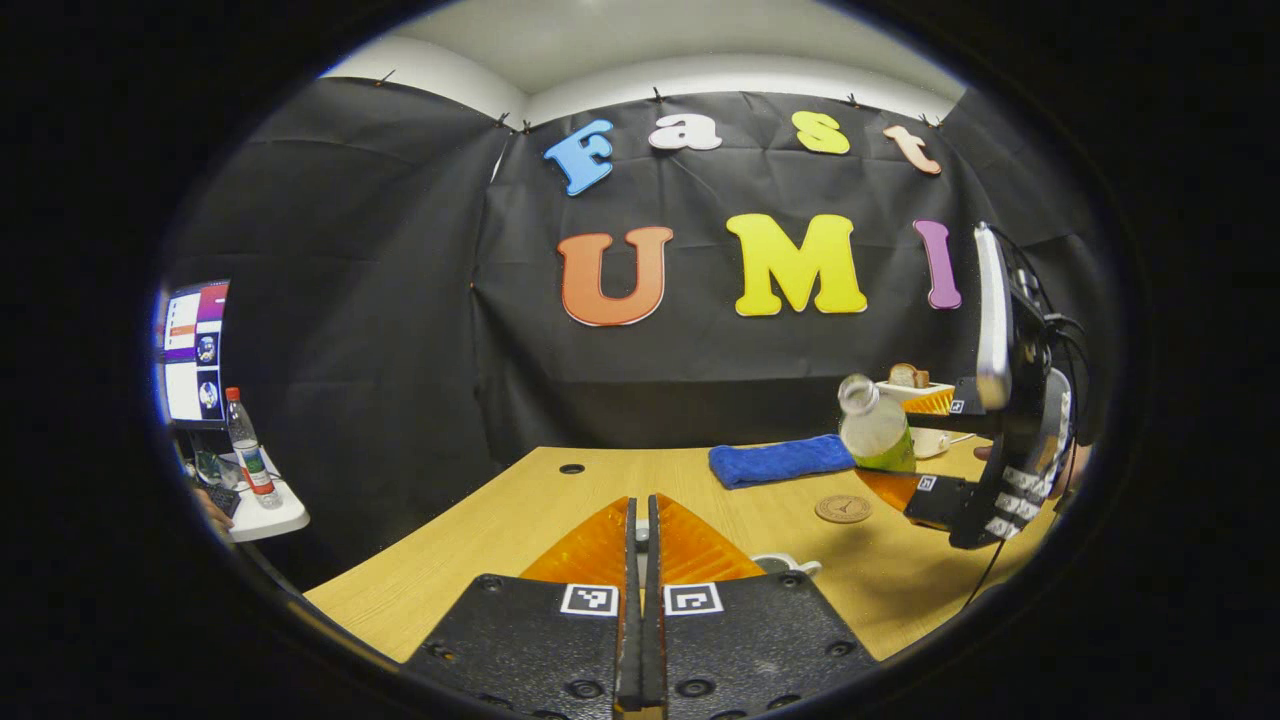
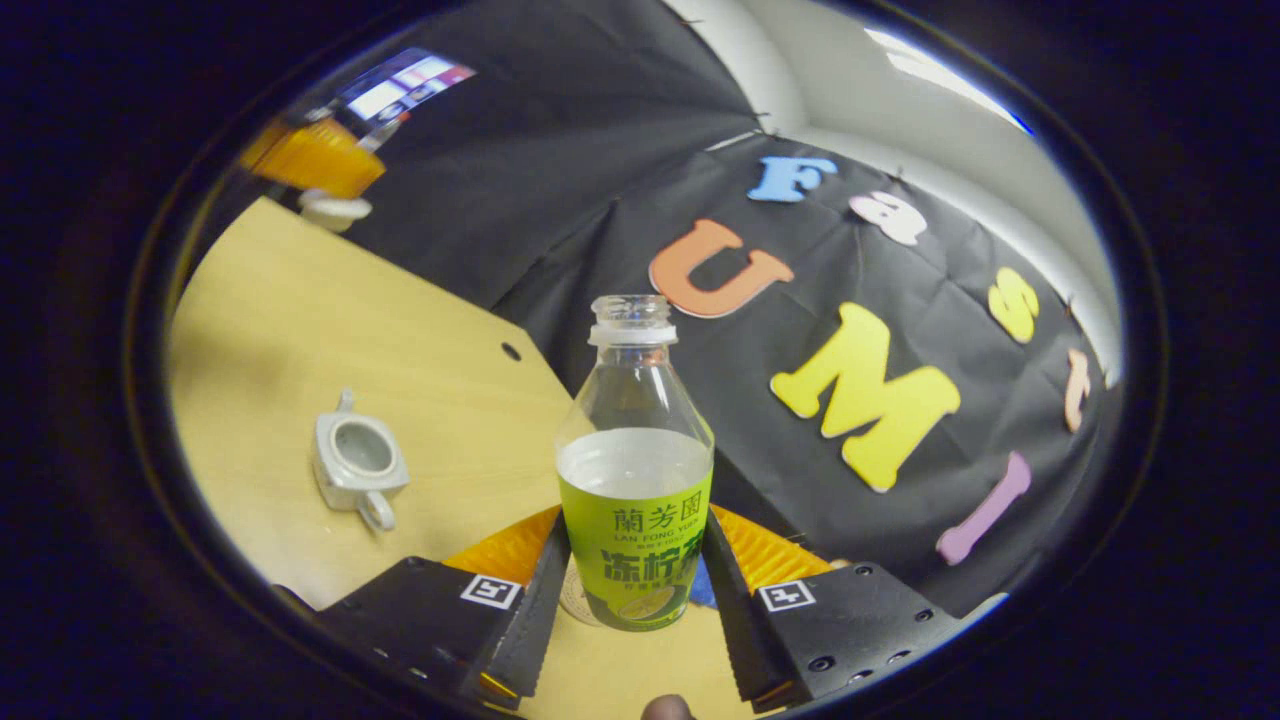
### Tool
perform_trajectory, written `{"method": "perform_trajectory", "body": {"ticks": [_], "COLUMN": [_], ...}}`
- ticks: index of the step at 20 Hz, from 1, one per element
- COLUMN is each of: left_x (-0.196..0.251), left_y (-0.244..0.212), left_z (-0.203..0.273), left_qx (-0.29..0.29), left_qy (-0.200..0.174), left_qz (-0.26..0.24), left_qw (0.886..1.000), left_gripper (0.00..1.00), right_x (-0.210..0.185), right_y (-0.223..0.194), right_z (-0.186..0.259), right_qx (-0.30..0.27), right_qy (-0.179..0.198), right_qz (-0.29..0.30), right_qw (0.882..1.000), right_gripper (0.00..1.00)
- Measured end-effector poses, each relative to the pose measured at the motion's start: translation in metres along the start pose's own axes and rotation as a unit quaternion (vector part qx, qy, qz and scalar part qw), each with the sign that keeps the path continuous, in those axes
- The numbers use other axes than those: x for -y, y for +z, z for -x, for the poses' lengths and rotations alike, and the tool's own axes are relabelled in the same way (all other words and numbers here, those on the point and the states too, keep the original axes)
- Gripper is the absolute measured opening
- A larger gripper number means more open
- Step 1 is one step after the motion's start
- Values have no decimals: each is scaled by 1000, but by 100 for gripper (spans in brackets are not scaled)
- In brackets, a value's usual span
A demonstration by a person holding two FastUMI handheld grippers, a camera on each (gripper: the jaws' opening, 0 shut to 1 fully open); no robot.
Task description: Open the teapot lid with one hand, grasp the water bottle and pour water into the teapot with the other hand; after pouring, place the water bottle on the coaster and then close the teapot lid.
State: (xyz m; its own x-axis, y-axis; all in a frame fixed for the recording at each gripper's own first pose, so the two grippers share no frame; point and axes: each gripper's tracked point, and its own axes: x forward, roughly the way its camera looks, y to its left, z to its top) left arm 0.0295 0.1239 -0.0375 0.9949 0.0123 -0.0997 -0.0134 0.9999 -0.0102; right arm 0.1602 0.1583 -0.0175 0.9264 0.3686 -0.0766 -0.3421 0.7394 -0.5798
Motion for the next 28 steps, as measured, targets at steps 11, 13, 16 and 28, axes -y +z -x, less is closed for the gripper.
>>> {"method": "perform_trajectory", "body": {"ticks": [11, 13, 16, 28], "left_x": [17, 14, 13, 46], "left_y": [0, -1, -3, -18], "left_z": [3, 4, 6, -10], "left_qx": [0, -1, -2, 2], "left_qy": [-14, -11, -8, -43], "left_qz": [-6, -8, -10, -1], "left_qw": [1000, 1000, 1000, 999], "left_gripper": [3, 2, 3, 3], "right_x": [29, 21, 19, 37], "right_y": [-65, -77, -92, -83], "right_z": [-93, -103, -110, -64], "right_qx": [-54, -59, -68, -51], "right_qy": [32, 35, 26, -10], "right_qz": [-292, -308, -312, -335], "right_qw": [954, 949, 947, 941], "right_gripper": [71, 71, 71, 98]}}
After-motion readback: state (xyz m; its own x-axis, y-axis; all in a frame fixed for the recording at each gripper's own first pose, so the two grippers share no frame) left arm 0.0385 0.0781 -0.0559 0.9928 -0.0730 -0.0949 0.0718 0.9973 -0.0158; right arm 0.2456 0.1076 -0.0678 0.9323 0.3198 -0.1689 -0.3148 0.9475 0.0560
